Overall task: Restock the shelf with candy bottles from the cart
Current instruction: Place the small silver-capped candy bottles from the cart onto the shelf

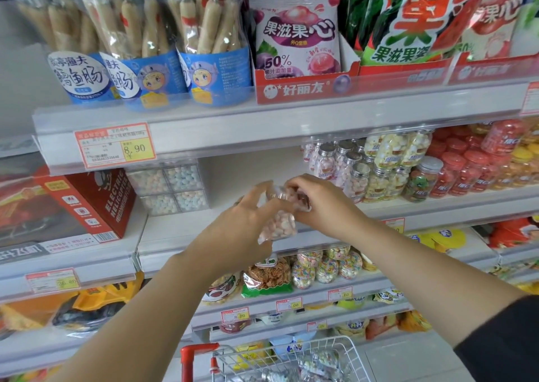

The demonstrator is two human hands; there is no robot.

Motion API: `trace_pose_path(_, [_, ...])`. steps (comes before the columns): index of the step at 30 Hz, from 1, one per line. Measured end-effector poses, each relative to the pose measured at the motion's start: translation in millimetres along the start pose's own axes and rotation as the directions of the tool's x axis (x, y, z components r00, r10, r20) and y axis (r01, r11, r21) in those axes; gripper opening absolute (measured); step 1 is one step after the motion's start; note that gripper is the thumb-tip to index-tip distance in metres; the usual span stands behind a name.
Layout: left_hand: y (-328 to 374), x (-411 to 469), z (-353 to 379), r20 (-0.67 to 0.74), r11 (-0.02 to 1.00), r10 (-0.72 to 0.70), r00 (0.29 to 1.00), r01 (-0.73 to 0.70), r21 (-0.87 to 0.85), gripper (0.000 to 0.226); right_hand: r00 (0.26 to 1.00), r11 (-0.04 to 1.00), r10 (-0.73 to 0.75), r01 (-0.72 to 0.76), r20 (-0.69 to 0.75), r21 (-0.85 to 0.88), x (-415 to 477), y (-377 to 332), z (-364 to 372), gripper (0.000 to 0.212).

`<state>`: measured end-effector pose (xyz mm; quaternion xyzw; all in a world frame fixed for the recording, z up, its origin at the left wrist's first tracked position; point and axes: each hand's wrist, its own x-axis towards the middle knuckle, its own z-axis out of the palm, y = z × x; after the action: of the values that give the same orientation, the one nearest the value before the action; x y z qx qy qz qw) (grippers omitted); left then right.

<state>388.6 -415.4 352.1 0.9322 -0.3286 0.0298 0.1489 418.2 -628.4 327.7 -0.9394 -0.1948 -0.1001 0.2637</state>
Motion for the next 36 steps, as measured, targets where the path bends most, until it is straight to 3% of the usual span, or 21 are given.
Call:
trace_pose_path(2, [-5.6,1.5,0.0,-0.041,0.992,-0.075,0.996,0.070,-0.106,0.067,0.966,0.966,0.240,-0.227,-0.098,0.125,-1.1,4.4,8.3,0.045])
trace_pose_path(4, [-12.8,2.4,0.9,-0.074,0.973,-0.126,0.989,0.109,-0.203,0.065,0.905,0.912,0.391,-0.355,-0.168,0.208,1.3,8.9,17.9,0.042])
trace_pose_path(13, [-21.9,4.2,10.8,-0.090,0.886,-0.306,0.948,0.249,-0.392,0.061,0.762,0.776,0.626,-0.589,-0.166,0.225,24.0,25.0,32.0,0.058])
trace_pose_path(18, [-25.1,5.7,13.8,-0.063,0.778,-0.403,0.913,0.306,-0.549,0.061,0.809,0.811,0.572,-0.535,-0.133,0.237,0.3,17.6,21.7,0.076])
trace_pose_path(20, [-26.4,5.7,14.5,-0.056,0.754,-0.421,0.905,0.315,-0.576,0.062,0.839,0.859,0.499,-0.446,-0.217,0.250,-21.7,8.0,21.0,0.066])
trace_pose_path(22, [-25.6,6.1,15.1,-0.053,0.752,-0.426,0.903,0.321,-0.575,0.061,0.891,0.935,0.353,-0.328,-0.284,0.134,-35.8,-1.3,20.4,0.047])
trace_pose_path(24, [-23.8,7.0,16.1,-0.050,0.761,-0.424,0.904,0.326,-0.562,0.061,0.943,0.968,0.242,-0.250,-0.230,-0.007,-34.7,-5.0,20.8,0.036])
trace_pose_path(29, [-22.2,6.5,16.7,-0.052,0.770,-0.423,0.904,0.330,-0.546,0.061,0.956,0.954,0.285,-0.289,-0.065,-0.082,-14.9,-4.6,24.5,0.034])
trace_pose_path(36, [-22.3,5.0,16.7,-0.043,0.767,-0.428,0.903,0.338,-0.545,0.060,0.945,0.935,0.328,-0.327,-0.020,-0.139,-7.9,3.5,31.3,0.038])
